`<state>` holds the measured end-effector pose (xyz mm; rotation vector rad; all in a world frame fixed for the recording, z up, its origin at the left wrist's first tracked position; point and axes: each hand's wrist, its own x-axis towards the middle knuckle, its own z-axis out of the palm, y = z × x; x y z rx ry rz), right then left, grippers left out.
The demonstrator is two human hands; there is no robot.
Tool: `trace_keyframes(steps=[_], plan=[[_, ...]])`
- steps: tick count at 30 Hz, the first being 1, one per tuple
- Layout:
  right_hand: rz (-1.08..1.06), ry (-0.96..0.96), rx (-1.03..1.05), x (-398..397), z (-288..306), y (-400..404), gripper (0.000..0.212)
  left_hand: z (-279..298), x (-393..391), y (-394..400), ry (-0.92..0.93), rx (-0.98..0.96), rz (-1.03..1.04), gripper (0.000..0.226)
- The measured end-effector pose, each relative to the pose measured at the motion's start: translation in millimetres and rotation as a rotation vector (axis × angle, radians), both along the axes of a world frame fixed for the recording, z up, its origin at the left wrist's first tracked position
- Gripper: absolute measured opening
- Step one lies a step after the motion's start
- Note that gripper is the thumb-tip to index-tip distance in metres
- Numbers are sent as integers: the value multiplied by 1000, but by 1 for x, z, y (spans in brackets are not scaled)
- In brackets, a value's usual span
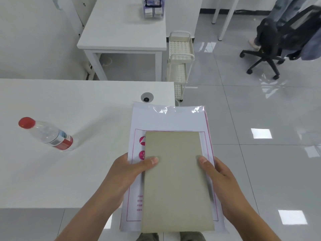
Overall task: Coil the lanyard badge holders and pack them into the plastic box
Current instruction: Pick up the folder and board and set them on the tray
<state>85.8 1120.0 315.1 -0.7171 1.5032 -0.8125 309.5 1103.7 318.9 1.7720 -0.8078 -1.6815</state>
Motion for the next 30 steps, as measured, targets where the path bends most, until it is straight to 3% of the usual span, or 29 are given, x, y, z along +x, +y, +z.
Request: trace_keyframes(steps=[8,17,30], plan=[[22,-16,0,-98,-17,-23,18,-11,-96,-16,-9,1,41,30],[108,-9,34,-269,-19,-58,21,-12,-267,-34,43,23,97,23],[59,7,14,-363,-16,-46,22,-13,-359,-40,-3,-12,20,24]])
